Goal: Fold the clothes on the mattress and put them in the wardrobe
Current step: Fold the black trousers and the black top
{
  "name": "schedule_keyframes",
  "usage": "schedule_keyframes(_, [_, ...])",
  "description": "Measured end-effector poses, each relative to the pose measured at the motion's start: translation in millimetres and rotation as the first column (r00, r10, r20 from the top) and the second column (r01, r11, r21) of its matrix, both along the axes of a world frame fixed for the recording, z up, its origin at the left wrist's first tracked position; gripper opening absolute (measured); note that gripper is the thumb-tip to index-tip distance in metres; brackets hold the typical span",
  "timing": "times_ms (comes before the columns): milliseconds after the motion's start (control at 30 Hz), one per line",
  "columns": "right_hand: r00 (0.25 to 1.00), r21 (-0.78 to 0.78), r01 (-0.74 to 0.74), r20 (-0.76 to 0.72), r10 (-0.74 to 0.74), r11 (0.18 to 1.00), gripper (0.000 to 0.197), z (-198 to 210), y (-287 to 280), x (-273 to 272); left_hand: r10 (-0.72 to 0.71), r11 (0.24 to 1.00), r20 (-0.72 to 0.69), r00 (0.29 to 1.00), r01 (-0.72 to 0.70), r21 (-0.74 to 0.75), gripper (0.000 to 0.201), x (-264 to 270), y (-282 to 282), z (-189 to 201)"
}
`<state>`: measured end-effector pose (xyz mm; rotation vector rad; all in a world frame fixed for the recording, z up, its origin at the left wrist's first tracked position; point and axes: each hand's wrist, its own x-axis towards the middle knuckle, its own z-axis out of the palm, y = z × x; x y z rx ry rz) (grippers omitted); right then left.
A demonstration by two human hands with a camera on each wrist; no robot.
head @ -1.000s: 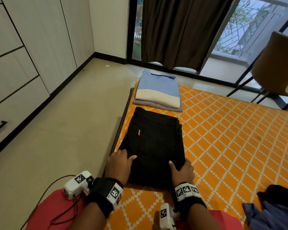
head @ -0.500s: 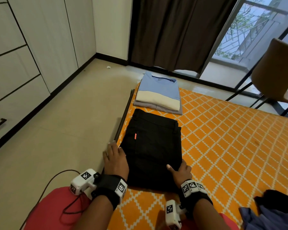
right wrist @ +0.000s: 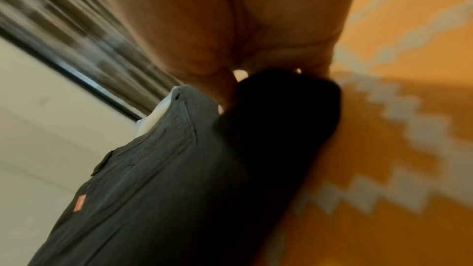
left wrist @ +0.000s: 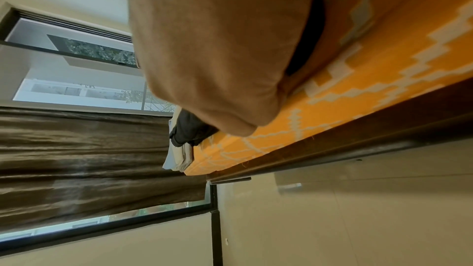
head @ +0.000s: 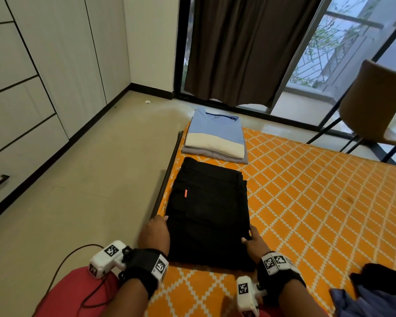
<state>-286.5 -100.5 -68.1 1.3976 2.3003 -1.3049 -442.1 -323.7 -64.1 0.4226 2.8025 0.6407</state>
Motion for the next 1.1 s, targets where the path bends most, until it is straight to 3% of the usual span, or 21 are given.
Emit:
schedule_keyframes(67, [0.979, 0.095, -0.076, 0.196, 0.056, 0.993, 0.058, 19, 7, -7, -0.014, 0.997, -0.077, 0.997, 0.019, 0.072, 0.022, 2, -3, 3])
schedule_keyframes(100, [0.953, 0.244, -0.135, 0.296, 0.058, 0.96, 0.058, 30, 10, -12, -0.069, 0.995, -0.128, 0.989, 0.078, 0.065, 0.03, 4, -4, 4])
schedule_keyframes(133, [0.945, 0.437, -0.21, 0.32, 0.067, 0.875, 0.058, 40, 11, -18, -0.124, 0.991, -0.198, 0.972, 0.131, 0.025, 0.044, 7, -3, 3])
schedule_keyframes(200, [0.936, 0.751, -0.336, 0.197, 0.292, 0.569, 0.056, 50, 5, -33, -0.222, 0.973, -0.324, 0.92, 0.231, -0.01, 0.049, 17, 3, 1])
schedule_keyframes(233, [0.843, 0.781, -0.438, 0.184, 0.506, 0.445, 0.058, 49, -6, -40, -0.269, 0.961, -0.348, 0.898, 0.274, -0.033, 0.048, 25, 7, 1])
schedule_keyframes(267, [0.649, 0.754, -0.599, 0.26, 0.715, 0.269, 0.062, 38, -17, -46, -0.319, 0.947, -0.302, 0.898, 0.311, -0.077, 0.054, 32, 9, 0])
schedule_keyframes(300, [0.417, 0.678, -0.732, 0.373, 0.829, 0.063, 0.064, 23, -28, -46, -0.373, 0.924, -0.197, 0.907, 0.344, -0.166, 0.065, 38, 11, 3])
schedule_keyframes(333, [0.262, 0.598, -0.798, 0.454, 0.852, -0.074, 0.065, 6, -35, -43, -0.409, 0.894, -0.157, 0.899, 0.36, -0.266, 0.072, 40, 12, -2])
schedule_keyframes(367, [0.188, 0.525, -0.842, 0.495, 0.848, -0.12, 0.066, -5, -37, -40, -0.417, 0.875, -0.133, 0.899, 0.358, -0.327, 0.075, 39, 11, -10])
schedule_keyframes(467, [0.155, 0.502, -0.862, 0.388, 0.908, -0.068, 0.07, -15, -26, -43, -0.414, 0.876, -0.088, 0.906, 0.369, -0.31, 0.089, 36, 12, -17])
schedule_keyframes(567, [0.201, 0.5, -0.865, 0.414, 0.888, -0.038, 0.079, -14, -7, -56, -0.449, 0.835, -0.023, 0.893, 0.411, -0.365, 0.105, 33, 15, -24])
schedule_keyframes(633, [0.314, 0.467, -0.882, 0.496, 0.809, 0.057, 0.083, -12, 10, -68, -0.448, 0.852, -0.033, 0.893, 0.415, -0.32, 0.108, 29, 16, -21])
schedule_keyframes(733, [0.565, 0.564, -0.78, 0.449, 0.692, 0.272, 0.077, -4, 39, -90, -0.474, 0.821, 0.039, 0.88, 0.458, -0.342, 0.112, 30, 15, -15])
schedule_keyframes(767, [0.617, 0.603, -0.74, 0.432, 0.658, 0.298, 0.074, 1, 40, -99, -0.456, 0.826, 0.08, 0.887, 0.455, -0.332, 0.114, 29, 14, -15])
schedule_keyframes(800, [0.612, 0.624, -0.73, 0.419, 0.671, 0.277, 0.071, 6, 34, -108, -0.456, 0.827, 0.085, 0.886, 0.457, -0.328, 0.116, 29, 15, -11])
schedule_keyframes(833, [0.507, 0.611, -0.771, 0.419, 0.753, 0.18, 0.069, 8, 23, -116, -0.462, 0.825, 0.056, 0.885, 0.452, -0.34, 0.117, 28, 15, -9])
schedule_keyframes(900, [0.105, 0.557, -0.815, 0.413, 0.905, -0.16, 0.066, 1, -2, -124, -0.47, 0.806, 0.066, 0.88, 0.458, -0.374, 0.118, 27, 17, -4])
schedule_keyframes(933, [-0.053, 0.55, -0.784, 0.404, 0.913, -0.289, 0.064, -3, -8, -127, -0.471, 0.784, 0.1, 0.876, 0.468, -0.408, 0.118, 27, 17, -7])
schedule_keyframes(967, [-0.115, 0.55, -0.766, 0.392, 0.913, -0.332, 0.062, -7, -6, -133, -0.453, 0.78, 0.148, 0.879, 0.472, -0.412, 0.12, 27, 18, -8])
schedule_keyframes(1100, [-0.044, 0.587, -0.765, 0.364, 0.93, -0.266, 0.066, -15, 23, -160, -0.487, 0.804, 0.177, 0.855, 0.518, -0.291, 0.122, 21, 19, -20])
